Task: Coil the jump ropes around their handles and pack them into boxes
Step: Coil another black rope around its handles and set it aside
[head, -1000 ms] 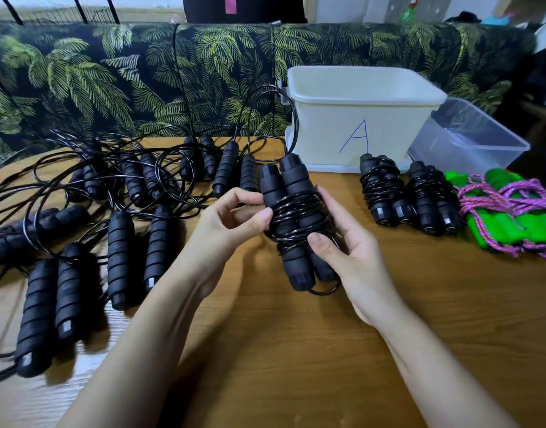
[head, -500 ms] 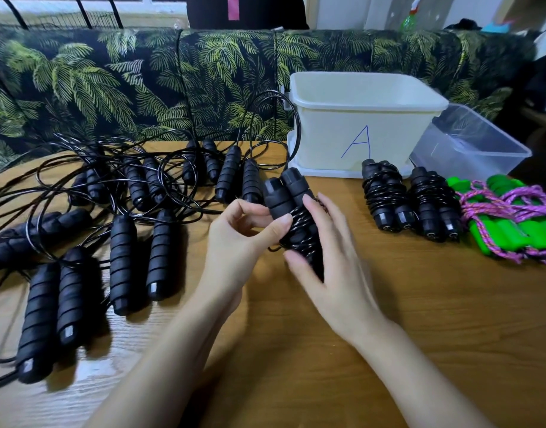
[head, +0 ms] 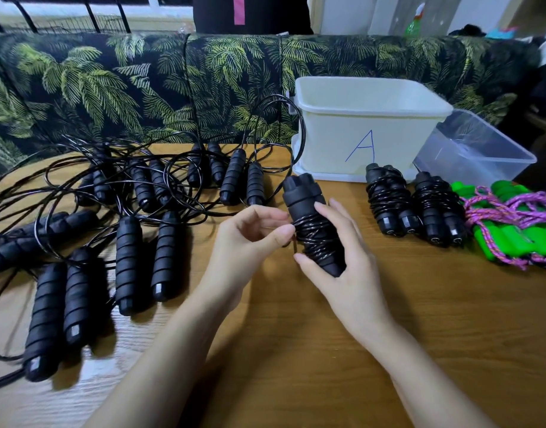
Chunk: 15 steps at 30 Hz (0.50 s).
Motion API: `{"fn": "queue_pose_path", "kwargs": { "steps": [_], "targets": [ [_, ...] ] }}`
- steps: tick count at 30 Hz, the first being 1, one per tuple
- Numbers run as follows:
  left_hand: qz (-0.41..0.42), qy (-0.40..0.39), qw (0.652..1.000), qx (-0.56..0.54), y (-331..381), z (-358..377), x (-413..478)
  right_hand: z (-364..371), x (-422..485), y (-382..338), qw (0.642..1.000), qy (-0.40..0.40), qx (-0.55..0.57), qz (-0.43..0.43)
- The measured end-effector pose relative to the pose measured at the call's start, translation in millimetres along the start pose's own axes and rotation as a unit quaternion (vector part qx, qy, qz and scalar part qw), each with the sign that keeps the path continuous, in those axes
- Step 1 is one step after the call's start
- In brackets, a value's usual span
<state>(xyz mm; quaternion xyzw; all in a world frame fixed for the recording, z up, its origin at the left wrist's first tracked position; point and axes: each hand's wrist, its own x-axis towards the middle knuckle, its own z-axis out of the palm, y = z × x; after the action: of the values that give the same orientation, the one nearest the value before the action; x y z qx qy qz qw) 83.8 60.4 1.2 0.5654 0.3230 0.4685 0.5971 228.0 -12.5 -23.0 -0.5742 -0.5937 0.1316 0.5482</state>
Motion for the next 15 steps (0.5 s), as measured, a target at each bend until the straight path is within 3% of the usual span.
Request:
{"fn": "queue_pose_path", "kwargs": {
  "steps": [4, 9, 15],
  "targets": [
    [-0.031, -0.017, 0.999, -0.016, 0, -4, 3, -4, 1, -7, 0.995, -0.042, 0.093, 0.016],
    [-0.039, -0.125, 0.991, -0.023, 2, -12, 4, -7, 1, -10, 0.977, -0.101, 0.184, 0.040],
    [-0.021, -0.049, 0.998, -0.014, 3, -5, 1, -3, 0, -8, 0.993, -0.080, 0.081, -0.027]
  ]
}}
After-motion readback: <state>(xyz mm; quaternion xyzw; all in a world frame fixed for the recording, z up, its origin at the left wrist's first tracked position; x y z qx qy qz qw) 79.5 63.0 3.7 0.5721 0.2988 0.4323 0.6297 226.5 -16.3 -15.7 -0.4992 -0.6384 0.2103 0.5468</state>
